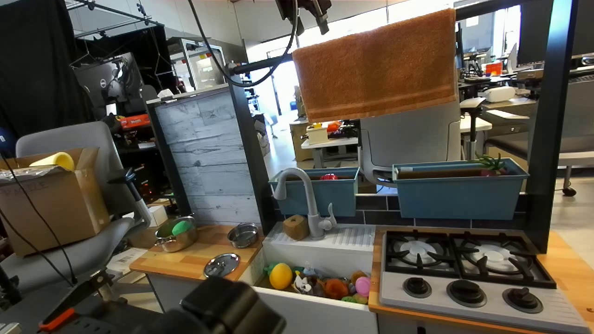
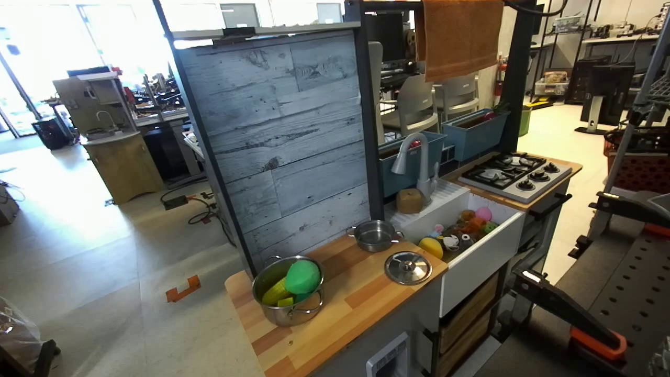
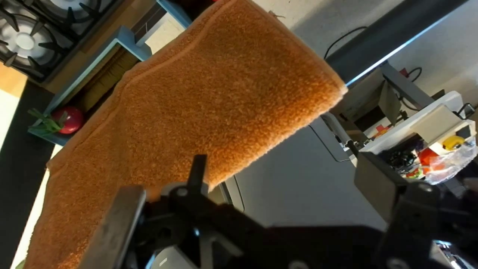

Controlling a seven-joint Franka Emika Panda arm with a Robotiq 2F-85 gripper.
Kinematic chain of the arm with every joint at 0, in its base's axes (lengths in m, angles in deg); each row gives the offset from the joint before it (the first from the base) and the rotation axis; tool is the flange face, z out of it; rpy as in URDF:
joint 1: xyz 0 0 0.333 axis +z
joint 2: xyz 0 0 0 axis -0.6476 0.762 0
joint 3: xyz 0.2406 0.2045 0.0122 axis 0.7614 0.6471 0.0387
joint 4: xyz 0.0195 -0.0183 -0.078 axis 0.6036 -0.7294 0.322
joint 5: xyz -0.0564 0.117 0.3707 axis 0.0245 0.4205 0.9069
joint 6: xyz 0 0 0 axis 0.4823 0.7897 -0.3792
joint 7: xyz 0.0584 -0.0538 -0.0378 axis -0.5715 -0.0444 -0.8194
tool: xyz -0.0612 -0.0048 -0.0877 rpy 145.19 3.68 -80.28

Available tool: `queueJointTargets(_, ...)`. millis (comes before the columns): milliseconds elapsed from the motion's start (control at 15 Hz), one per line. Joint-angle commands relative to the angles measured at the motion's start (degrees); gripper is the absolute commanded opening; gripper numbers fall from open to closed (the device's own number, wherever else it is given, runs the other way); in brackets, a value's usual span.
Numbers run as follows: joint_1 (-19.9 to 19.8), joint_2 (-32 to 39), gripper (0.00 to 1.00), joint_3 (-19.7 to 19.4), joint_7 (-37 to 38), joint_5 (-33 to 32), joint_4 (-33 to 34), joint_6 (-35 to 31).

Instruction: Pick the cloth on the line and drop it in the sink

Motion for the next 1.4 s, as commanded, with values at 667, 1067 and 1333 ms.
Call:
queueJointTargets(667,-1.90,9.21,0.54,0.64,2.39,-0.75,16.47,15.77)
queueJointTargets(1067,-2.62,9.03,0.10,0.80,2.07,-0.61,18.06,17.88)
queueJointTargets(1333,-2.00,6.14,0.00,0.29,0.08,0.23,14.59,17.06)
